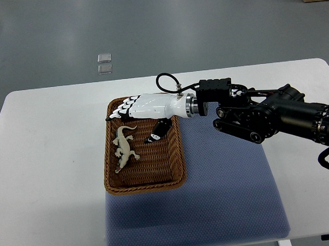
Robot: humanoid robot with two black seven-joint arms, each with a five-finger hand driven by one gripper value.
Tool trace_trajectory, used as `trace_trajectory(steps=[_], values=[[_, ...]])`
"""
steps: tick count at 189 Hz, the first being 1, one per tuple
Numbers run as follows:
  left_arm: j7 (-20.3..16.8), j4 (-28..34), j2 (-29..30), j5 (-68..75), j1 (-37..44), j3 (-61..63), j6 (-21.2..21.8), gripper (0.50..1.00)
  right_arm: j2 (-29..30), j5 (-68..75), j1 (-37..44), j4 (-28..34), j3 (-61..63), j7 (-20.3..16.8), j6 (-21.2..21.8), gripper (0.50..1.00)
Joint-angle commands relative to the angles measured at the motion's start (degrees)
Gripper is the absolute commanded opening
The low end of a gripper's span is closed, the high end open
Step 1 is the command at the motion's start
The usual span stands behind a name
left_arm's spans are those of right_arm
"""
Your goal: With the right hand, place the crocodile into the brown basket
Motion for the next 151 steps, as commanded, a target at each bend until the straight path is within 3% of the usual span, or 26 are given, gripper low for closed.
trace_trajectory(steps=[1, 33, 64, 106, 151], values=[[0.0, 0.1, 0.0, 0.0, 0.0, 0.0, 0.0, 1.0, -0.5, 0.4, 0.0, 0.0, 0.0, 0.0, 0.0, 0.928], [0.0, 0.0, 0.0, 0.0, 0.0, 0.0, 0.0, 1.0, -1.6, 1.7, 0.3, 0.0, 1.0, 0.0, 2.4, 0.926], [0.0, 0.0, 0.0, 0.0, 0.0, 0.0, 0.0, 1.0, -5.3, 13.0, 0.7, 0.0, 6.6, -0.2, 11.6, 0.926], [0.0, 0.0, 0.0, 0.0, 0.0, 0.0, 0.0, 1.0, -12.1, 30.8, -1.8, -0.1, 17.9, -7.6, 24.2, 0.926], [0.0, 0.0, 0.0, 0.0, 0.0, 0.0, 0.0, 1.0, -16.0, 51.9, -8.6, -1.6, 23.8, -17.9, 28.3, 0.928]])
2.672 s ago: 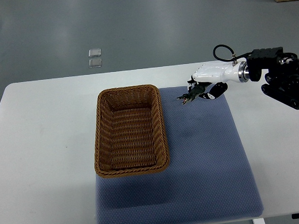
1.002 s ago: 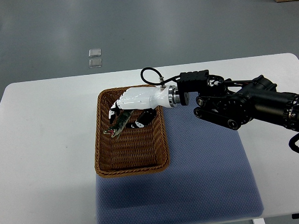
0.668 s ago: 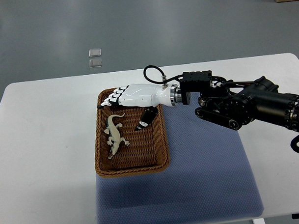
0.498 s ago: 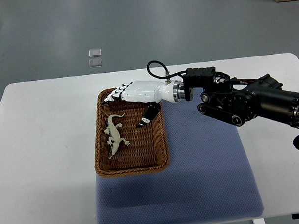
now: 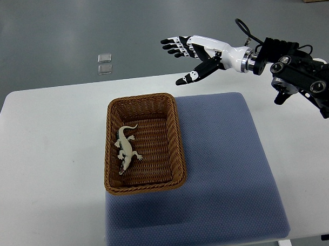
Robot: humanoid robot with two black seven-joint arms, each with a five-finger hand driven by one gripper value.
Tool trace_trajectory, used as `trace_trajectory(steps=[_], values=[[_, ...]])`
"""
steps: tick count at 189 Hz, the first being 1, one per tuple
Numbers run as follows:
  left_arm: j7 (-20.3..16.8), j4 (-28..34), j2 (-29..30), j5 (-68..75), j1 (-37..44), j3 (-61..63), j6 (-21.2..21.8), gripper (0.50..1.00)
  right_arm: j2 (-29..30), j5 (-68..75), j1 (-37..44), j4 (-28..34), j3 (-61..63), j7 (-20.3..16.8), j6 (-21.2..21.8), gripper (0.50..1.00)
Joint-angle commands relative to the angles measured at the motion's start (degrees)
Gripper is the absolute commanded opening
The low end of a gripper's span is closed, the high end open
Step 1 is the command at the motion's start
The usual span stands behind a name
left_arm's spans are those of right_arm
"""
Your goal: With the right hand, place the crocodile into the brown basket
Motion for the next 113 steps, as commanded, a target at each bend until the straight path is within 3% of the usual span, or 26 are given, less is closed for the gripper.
trace_trajectory(steps=[1, 49, 113], values=[[0.0, 0.0, 0.0, 0.0, 0.0, 0.0, 0.0, 1.0, -0.6, 8.5, -2.9, -1.0, 2.0, -3.7, 0.8, 0.928], [0.0, 0.0, 0.0, 0.0, 0.1, 0.0, 0.0, 1.0, -0.4, 30.3, -7.5, -8.6, 4.1, -10.0, 5.5, 0.928], [0.0, 0.0, 0.0, 0.0, 0.1, 0.0, 0.0, 1.0, -0.5, 39.1, -11.4, -11.2, 4.4, -11.7, 9.0, 0.928]])
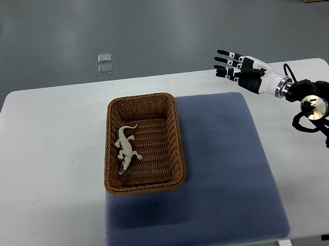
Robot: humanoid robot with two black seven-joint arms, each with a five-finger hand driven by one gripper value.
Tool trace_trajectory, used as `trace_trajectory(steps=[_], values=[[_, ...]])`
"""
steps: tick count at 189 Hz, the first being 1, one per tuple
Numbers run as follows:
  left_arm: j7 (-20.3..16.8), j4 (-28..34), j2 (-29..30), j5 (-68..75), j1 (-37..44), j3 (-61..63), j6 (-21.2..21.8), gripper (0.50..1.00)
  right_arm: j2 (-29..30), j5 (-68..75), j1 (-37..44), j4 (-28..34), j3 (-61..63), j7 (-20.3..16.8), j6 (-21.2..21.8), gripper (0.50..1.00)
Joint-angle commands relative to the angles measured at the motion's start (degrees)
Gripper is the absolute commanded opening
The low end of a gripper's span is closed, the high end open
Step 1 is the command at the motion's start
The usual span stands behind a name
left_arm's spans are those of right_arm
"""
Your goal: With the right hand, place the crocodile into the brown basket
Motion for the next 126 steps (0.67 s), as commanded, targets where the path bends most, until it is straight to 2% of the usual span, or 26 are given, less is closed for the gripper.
trace_trajectory(steps=[1, 126], values=[[0.0, 0.0, 0.0, 0.0, 0.1, 0.0, 0.0, 1.0, 0.0, 1.3, -0.9, -0.2, 0.3, -0.2, 0.5, 0.928], [0.0, 0.0, 0.0, 0.0, 0.0, 0.0, 0.0, 1.0, 0.2, 2.2, -2.4, -0.2, 1.7, 0.7, -0.6, 0.93]])
